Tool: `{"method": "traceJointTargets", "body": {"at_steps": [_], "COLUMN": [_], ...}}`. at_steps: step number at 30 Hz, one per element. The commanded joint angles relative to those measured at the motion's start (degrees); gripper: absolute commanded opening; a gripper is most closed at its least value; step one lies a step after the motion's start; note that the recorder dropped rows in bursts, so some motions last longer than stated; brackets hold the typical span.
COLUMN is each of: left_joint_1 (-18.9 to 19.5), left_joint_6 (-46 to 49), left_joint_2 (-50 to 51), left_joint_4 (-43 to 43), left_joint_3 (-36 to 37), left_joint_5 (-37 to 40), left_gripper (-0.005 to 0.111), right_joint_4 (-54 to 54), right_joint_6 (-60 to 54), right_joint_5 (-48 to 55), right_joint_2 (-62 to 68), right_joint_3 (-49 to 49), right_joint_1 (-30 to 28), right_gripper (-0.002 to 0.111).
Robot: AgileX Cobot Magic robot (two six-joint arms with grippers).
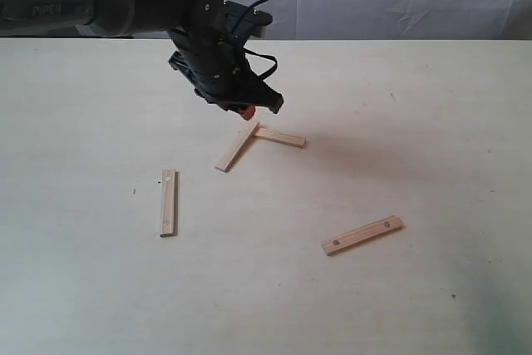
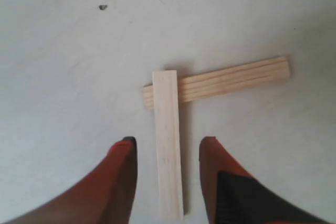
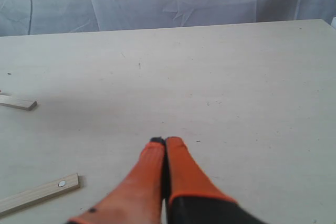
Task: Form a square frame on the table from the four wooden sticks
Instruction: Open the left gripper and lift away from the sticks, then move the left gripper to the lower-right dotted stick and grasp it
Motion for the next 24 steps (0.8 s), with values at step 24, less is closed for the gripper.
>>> {"method": "traceJointTargets", "body": {"at_steps": [24], "left_joint_1": [-17.3], "left_joint_6": [7.3], "left_joint_2": [-1.2], "left_joint_4": [-3.0], "left_joint_3": [0.2], "left_joint_5": [4.5], "left_gripper": [0.039], "right_joint_4": [-0.1], "right_joint_6": [-0.1], "right_joint_5": [-0.8], "right_joint_2": [-0.3], "right_joint_3": [0.1], "right_joint_1": [-0.3], "right_gripper": [0.000]}}
